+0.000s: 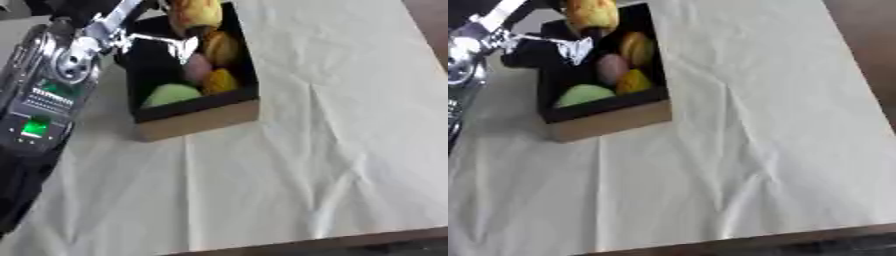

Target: Pick up objects on the table and place them in the box.

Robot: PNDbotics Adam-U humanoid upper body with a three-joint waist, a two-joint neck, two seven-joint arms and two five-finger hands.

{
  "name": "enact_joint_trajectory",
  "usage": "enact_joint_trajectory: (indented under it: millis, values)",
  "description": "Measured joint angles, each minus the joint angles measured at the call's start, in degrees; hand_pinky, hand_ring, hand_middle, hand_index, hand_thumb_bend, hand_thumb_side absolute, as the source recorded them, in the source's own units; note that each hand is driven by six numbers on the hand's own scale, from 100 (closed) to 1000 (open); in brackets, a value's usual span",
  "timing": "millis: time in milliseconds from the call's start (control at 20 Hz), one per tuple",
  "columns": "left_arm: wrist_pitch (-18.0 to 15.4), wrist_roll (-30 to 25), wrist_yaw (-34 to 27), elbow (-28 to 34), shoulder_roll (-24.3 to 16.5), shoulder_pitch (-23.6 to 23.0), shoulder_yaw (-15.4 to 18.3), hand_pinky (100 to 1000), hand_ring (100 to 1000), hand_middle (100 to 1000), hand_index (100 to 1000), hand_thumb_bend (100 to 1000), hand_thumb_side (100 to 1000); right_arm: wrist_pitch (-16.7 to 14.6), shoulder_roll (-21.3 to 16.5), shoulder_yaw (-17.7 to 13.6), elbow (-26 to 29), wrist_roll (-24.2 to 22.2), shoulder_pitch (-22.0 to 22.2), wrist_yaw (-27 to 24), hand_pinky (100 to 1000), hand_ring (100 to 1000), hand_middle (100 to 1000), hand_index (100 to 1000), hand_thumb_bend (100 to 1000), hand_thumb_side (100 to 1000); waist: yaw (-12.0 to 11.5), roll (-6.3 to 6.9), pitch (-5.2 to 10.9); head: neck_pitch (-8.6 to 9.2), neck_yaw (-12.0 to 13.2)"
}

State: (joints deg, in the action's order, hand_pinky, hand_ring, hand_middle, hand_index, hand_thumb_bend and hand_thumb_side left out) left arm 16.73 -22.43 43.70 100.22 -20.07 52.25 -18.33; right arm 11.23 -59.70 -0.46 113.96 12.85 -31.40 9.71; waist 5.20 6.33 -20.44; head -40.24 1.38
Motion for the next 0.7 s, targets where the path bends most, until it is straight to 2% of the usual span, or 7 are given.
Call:
enact_joint_trajectory:
  millis: [50, 100, 150, 300, 400, 500, 700]
  values:
    - [0.38, -0.83, 0.91, -1.39, 1.32, 1.31, -0.28, 715, 770, 779, 926, 521, 345, 0.05, -0.01, -0.14, 0.00, 0.17, 0.26, 0.01, 843, 831, 742, 857, 100, 629, -0.28, 0.07, -0.01, 0.03, -0.17]
    - [0.50, -1.71, 1.82, -2.85, 2.51, 2.25, -0.49, 723, 775, 783, 930, 532, 349, 0.08, -0.03, -0.26, 0.00, 0.36, 0.49, 0.01, 843, 831, 742, 857, 100, 629, -0.44, 0.12, -0.05, 0.04, -0.43]
    - [0.38, -2.47, 2.56, -4.13, 3.34, 2.76, -0.60, 771, 816, 820, 960, 635, 422, 0.12, -0.04, -0.28, 0.00, 0.54, 0.73, 0.01, 843, 831, 742, 857, 100, 630, -0.53, 0.13, -0.06, 0.04, -0.59]
    - [-1.02, -3.84, 5.16, -8.33, 4.72, 3.80, -0.47, 788, 835, 837, 978, 788, 604, 0.20, -0.06, -0.56, 0.00, 0.84, 0.98, 0.01, 843, 831, 741, 857, 100, 630, -0.92, 0.13, -0.06, 0.03, -0.98]
    - [-2.43, -3.37, 6.78, -11.06, 5.32, 4.28, 0.07, 788, 835, 836, 978, 842, 642, 0.23, -0.06, -0.60, 0.00, 1.00, 1.19, 0.01, 843, 830, 741, 856, 100, 630, -1.08, 0.13, -0.06, 0.03, -1.07]
    - [-4.07, -2.17, 8.13, -13.41, 5.91, 4.51, 0.62, 780, 829, 830, 974, 796, 617, 0.23, -0.06, -0.63, 0.00, 1.14, 1.23, 0.01, 843, 830, 741, 857, 100, 632, -1.39, 0.13, -0.06, 0.01, -1.14]
    - [-7.10, 0.71, 8.50, -15.03, 6.00, 4.51, 2.36, 728, 777, 784, 943, 545, 542, 0.34, -0.06, -0.78, 0.00, 1.31, 1.46, 0.01, 843, 829, 740, 856, 100, 628, -1.76, 0.13, -0.06, -0.02, -1.51]
